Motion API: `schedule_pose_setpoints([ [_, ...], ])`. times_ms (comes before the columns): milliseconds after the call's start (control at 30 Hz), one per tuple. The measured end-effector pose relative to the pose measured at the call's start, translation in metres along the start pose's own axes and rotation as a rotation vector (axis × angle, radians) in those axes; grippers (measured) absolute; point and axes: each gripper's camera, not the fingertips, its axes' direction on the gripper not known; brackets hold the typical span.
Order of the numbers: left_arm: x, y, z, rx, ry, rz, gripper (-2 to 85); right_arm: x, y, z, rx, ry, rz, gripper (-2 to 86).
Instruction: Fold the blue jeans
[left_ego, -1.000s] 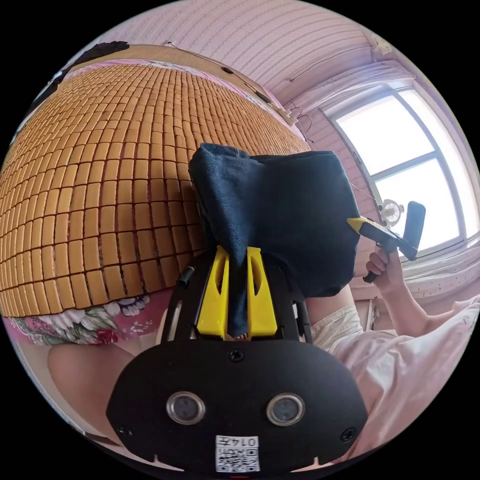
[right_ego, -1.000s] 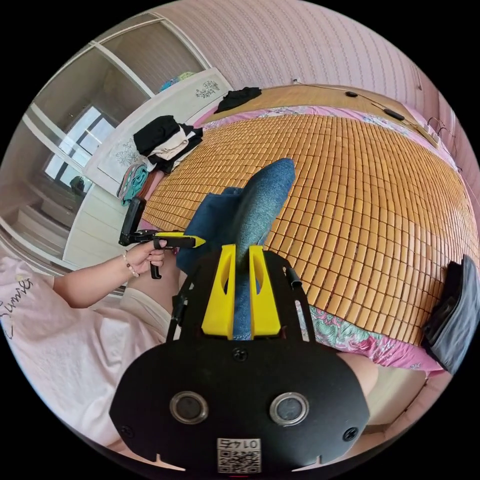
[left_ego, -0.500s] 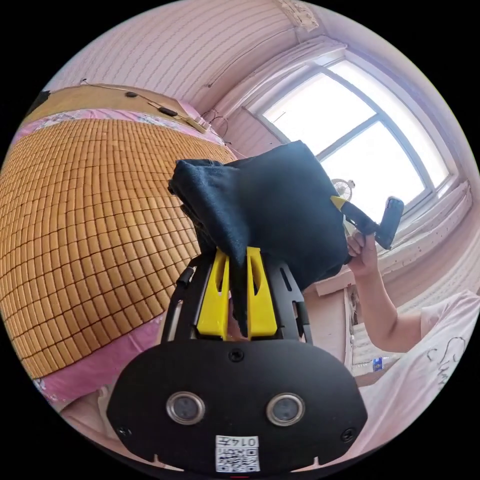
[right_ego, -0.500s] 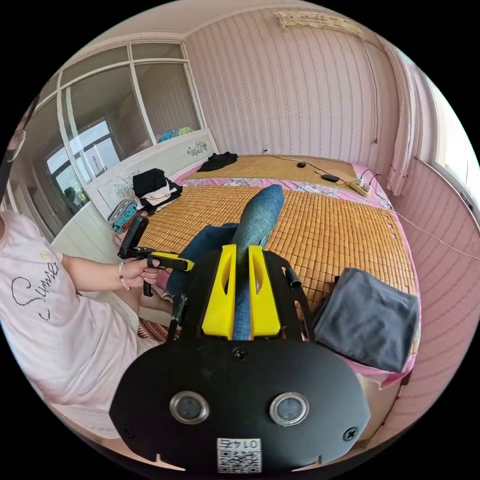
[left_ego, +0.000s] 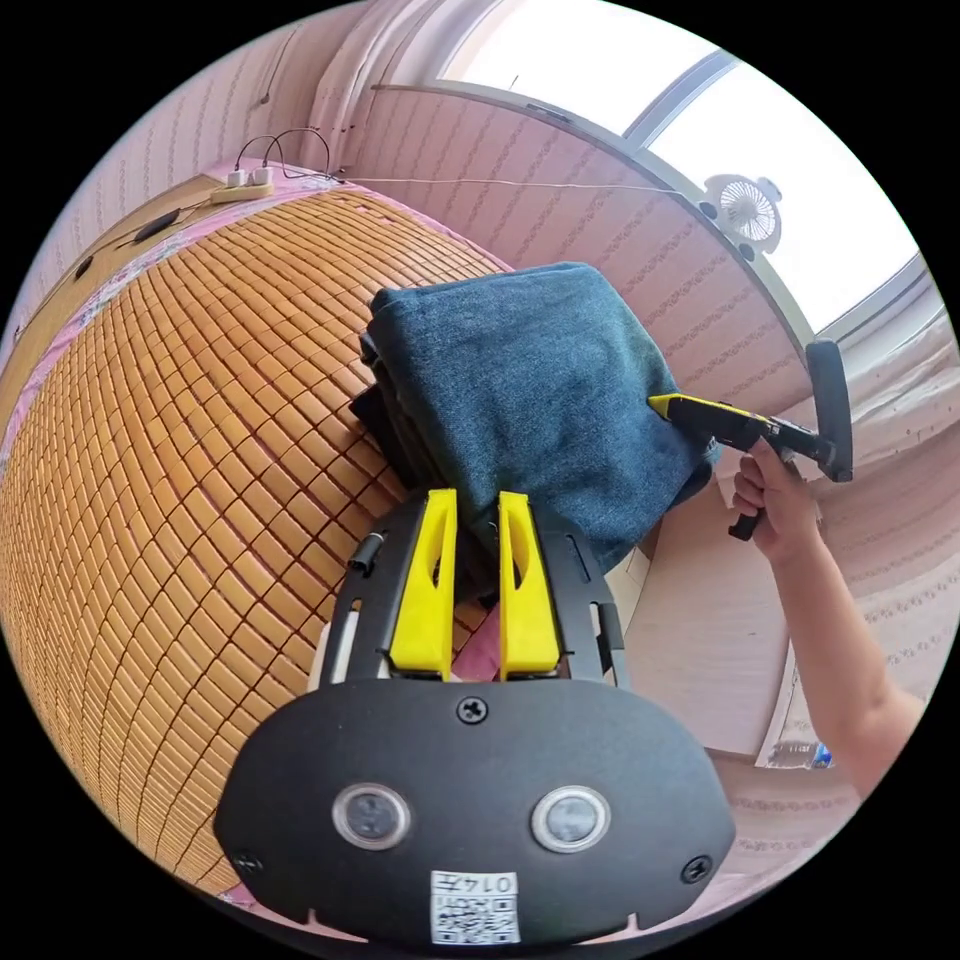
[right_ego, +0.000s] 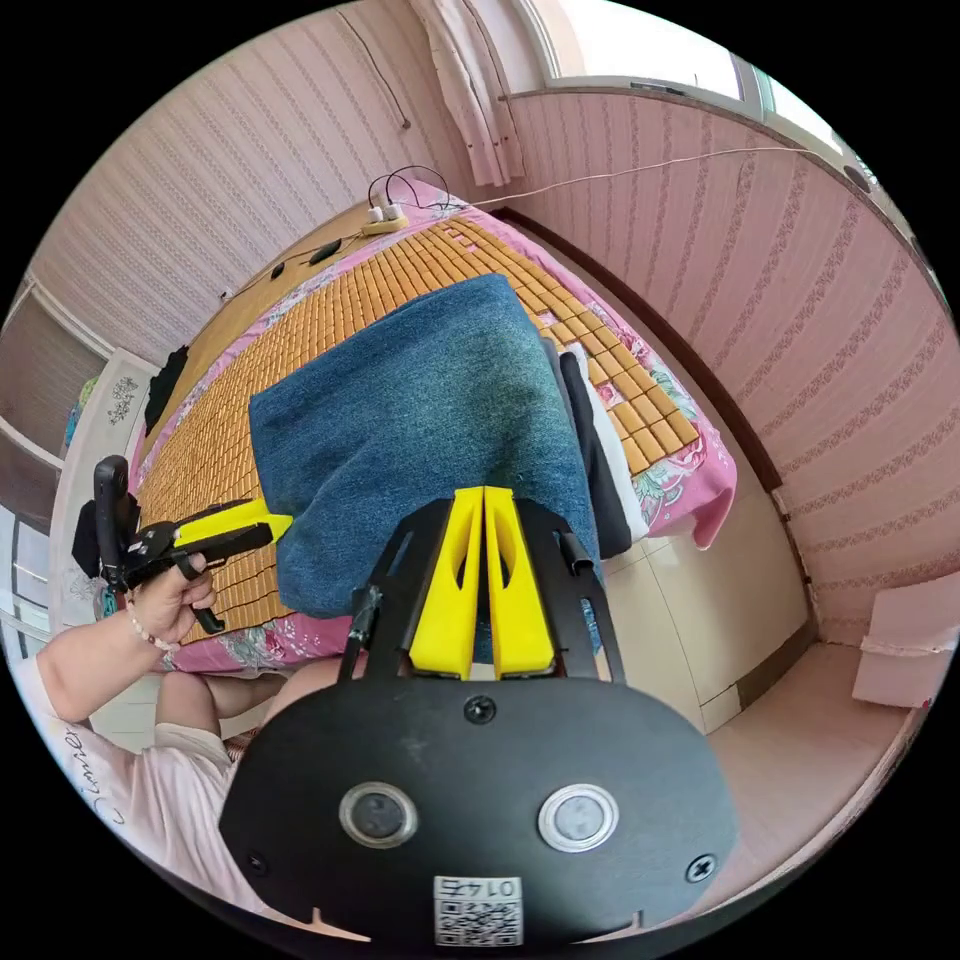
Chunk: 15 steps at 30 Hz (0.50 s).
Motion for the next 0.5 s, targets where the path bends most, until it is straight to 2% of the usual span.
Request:
schedule_pose_setpoints([
  [200, -0.011, 0.053, -0.051, 0.064, 0.000, -0.038, 5.2, -0.038, 0.033, -0.005, 0.097, 0.051, 0.013, -0.2],
  [267, -0.015, 0.088, -0.079, 0.109, -0.018, -0.004, 5.1, -0.078, 0.069, -0.022, 0.171, 0.033, -0.066, -0.2],
  [333, -0.020, 0.135, -0.113, 0.150, -0.049, 0.026, 5.0, -0.115, 0.104, -0.022, 0.167, 0.001, -0.138, -0.2],
  [433, -0.024, 0.225, -0.184, 0.226, -0.221, 0.092, 4.7, -0.186, 0.163, 0.000, 0.051, -0.041, -0.283, -0.2],
  [500, -0.029, 0.299, -0.253, 0.331, -0.446, 0.037, 4.4, -0.233, 0.196, 0.018, -0.023, -0.046, -0.386, -0.3],
])
